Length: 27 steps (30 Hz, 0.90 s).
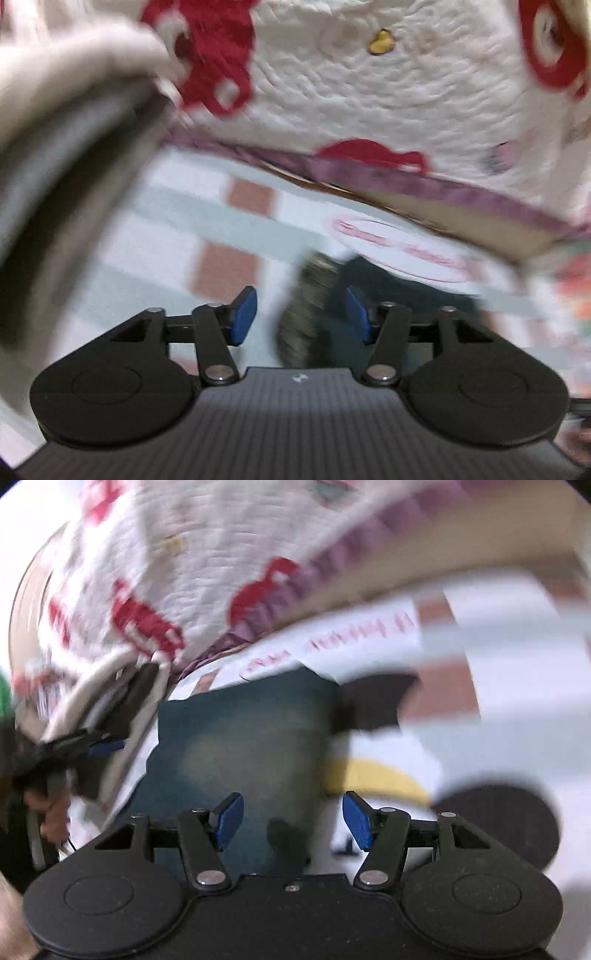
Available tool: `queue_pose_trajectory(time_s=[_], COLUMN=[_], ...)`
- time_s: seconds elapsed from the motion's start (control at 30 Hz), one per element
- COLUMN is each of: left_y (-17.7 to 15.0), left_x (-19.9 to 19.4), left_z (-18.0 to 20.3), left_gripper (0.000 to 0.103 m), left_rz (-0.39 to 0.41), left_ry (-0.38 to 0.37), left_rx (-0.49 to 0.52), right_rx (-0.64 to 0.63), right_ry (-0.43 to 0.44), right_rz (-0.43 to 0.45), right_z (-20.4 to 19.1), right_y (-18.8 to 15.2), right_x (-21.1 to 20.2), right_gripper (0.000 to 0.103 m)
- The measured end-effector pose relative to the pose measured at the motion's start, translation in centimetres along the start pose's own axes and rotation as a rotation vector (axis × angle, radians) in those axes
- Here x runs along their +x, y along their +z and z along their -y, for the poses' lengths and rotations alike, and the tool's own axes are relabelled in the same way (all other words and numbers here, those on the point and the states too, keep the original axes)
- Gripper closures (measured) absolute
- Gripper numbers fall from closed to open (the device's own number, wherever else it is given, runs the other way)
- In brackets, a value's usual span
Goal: Fold clothes
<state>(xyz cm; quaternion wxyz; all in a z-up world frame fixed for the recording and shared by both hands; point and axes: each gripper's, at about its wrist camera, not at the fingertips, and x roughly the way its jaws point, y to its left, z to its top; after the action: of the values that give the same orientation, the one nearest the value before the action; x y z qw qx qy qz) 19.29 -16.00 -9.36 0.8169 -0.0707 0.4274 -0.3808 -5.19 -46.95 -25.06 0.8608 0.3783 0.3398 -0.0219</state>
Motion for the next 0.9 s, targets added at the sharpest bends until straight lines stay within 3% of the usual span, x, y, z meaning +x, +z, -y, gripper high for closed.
queue_pose_trajectory(time_s=[0.07, 0.17, 0.33, 0.43, 0.6, 0.67, 0.73, 0.77, 0.8, 0.9], left_y=[-1.5, -4.0, -4.8, -4.6, -5.2, -5.4, -5.6, -5.7, -5.7, -5.7], left_x=[0.6, 2.3, 3.5, 4.1, 4.4, 4.4, 4.3, 4.2, 4.1, 3.9], left_z=[-0.6, -1.6, -4.7, -5.6, -5.4, -4.3, -2.8, -2.2, -2.0, -1.9], left_gripper=[0.044, 0.041, 0.033, 0.031, 0.031, 0.031, 0.037, 0.044, 0.057, 0.063], left_rz=[-0.1, -0.16, -0.231, -0.247, -0.26, -0.262, -0.256, -0.252, -0.245, -0.234], left_ry=[-0.07, -0.011, -0.078, -0.124, -0.175, -0.169, -0.138, -0.129, -0.136, -0.164], left_rx=[0.012, 0.091, -0.082, -0.142, -0.148, -0.087, 0.01, 0.047, 0.053, 0.038], right_rx=[0.066, 0.087, 0.132, 0.13, 0.147, 0.11, -0.002, -0.058, -0.112, -0.268], right_ry=[0.036, 0.042, 0.043, 0.063, 0.115, 0.119, 0.082, 0.063, 0.04, -0.037], right_rz=[-0.018, -0.03, -0.06, -0.054, -0.038, -0.031, -0.027, -0.025, -0.017, 0.02], right_z=[0.6, 0.7, 1.3, 1.4, 1.5, 0.9, -0.8, -1.6, -2.5, -5.6], right_y=[-1.1, -2.6, -2.6, -1.4, 1.1, 2.0, 2.6, 3.0, 3.2, 3.4], right_x=[-0.1, -0.3, 1.2, 2.5, 5.3, 6.1, 6.0, 6.0, 5.7, 4.6], right_gripper=[0.038, 0.038, 0.037, 0.037, 0.036, 0.039, 0.054, 0.057, 0.062, 0.065])
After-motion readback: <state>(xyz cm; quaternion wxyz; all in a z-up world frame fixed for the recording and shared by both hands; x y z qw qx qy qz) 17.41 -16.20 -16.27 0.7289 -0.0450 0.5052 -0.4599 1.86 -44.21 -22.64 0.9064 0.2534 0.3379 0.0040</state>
